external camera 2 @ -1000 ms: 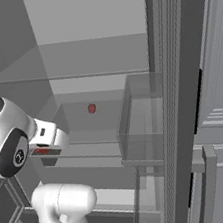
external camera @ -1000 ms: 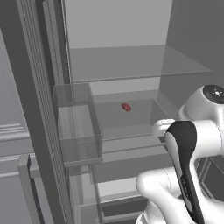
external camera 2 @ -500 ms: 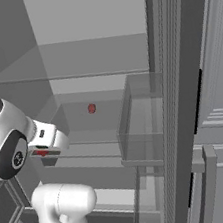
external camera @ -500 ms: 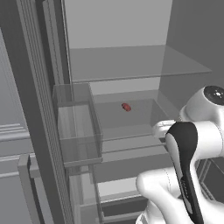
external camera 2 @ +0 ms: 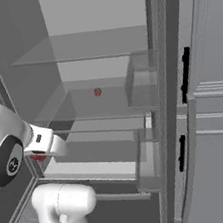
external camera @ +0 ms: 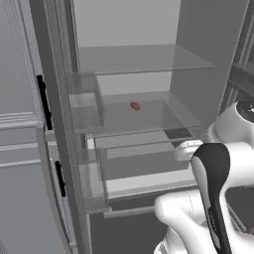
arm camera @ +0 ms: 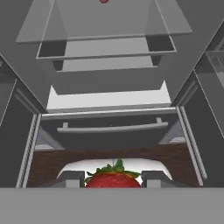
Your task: Take the strawberry from the fridge and place it on top of the pancake, located on the dining counter.
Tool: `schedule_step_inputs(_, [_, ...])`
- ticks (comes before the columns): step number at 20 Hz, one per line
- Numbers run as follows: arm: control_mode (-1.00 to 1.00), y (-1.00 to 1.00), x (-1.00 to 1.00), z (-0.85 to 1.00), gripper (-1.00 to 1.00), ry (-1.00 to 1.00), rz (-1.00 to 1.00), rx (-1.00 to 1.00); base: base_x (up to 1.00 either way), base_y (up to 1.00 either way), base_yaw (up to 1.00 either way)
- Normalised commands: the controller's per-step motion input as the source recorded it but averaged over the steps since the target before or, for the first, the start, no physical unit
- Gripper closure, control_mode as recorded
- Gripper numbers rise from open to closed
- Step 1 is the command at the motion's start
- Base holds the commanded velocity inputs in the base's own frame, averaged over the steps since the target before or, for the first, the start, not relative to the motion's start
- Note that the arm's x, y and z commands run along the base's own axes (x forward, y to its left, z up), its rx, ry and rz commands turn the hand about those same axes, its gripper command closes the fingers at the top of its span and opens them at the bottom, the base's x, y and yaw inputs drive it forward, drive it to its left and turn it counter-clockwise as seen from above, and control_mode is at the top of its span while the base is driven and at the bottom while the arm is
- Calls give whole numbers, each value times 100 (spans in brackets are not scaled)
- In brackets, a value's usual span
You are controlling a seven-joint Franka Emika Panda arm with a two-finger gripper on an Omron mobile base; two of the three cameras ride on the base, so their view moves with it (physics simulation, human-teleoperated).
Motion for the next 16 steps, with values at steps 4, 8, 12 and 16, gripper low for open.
schedule_step_inputs(4, [100,0,0,0,100,0,0,0,-100,0,0])
schedule_step_inputs(8, [100,0,0,0,100,0,0,0,-100,0,0])
schedule_step_inputs(12, [100,0,0,0,100,0,0,0,-100,0,0])
schedule_step_inputs(16, [100,0,0,0,100,0,0,0,-100,0,0])
